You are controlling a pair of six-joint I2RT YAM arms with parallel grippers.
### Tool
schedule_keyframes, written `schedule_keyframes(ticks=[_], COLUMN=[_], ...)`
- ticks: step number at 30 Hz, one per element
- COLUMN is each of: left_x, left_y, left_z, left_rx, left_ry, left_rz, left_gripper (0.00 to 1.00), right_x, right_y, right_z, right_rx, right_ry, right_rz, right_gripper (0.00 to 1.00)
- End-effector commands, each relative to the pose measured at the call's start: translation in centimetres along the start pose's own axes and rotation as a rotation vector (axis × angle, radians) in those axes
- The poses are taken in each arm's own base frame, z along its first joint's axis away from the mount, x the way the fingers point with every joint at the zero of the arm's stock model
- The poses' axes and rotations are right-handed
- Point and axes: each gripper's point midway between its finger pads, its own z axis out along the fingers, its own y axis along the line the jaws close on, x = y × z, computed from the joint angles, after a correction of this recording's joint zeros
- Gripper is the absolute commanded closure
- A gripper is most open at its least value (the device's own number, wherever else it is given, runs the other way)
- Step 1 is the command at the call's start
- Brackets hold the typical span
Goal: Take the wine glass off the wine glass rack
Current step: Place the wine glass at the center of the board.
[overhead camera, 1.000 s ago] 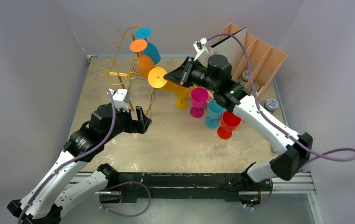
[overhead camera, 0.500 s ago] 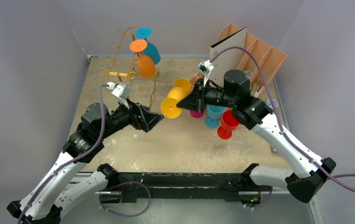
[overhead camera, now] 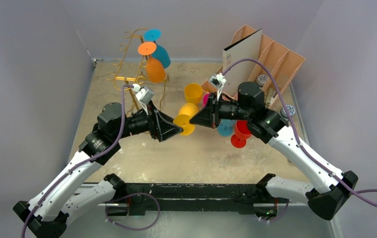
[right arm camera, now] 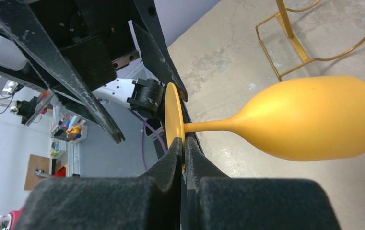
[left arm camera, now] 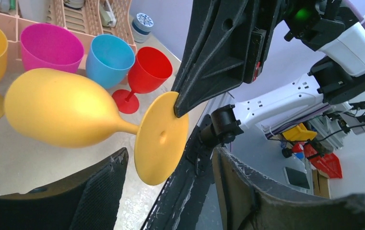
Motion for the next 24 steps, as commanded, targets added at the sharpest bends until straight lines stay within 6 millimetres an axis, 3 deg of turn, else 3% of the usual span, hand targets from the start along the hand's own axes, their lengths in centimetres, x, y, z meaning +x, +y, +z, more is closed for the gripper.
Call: schedule_keyframes(ticks=[1, 6, 11, 21, 24], left_x=[0.3, 1.5, 2.0, 1.8, 1.9], left_y=[-1.2, -1.8, -1.1, -0.9, -1.1], left_z=[0.1, 0.7, 1.3, 1.4, 1.4], left_rx=[0.074, 0.15, 0.131, 0.125, 0.145], left_ry=[0.015, 0.082, 0.125, 0.117, 0.122], left_rz=[0.014, -0.003, -0.026, -0.009, 0.014], left_gripper=[0.42, 0.48, 0.61, 1.0, 1.0], right_x=[-1.3, -1.5, -1.3, -1.3, -1.4], right_y=[2.1, 2.6, 2.4, 2.1, 2.3], right_z=[-0.6, -0.7, -0.7, -0.6, -0.6], right_rx=[-0.089, -0.116, -0.111, -0.107, -0.122], right_ry=[-0.059, -0.076, -0.084, -0.107, -0.112], right_rz=[-0.046, -0.052, -0.054, -0.063, -0.071], right_gripper=[1.0, 1.0, 1.0, 1.0, 1.0])
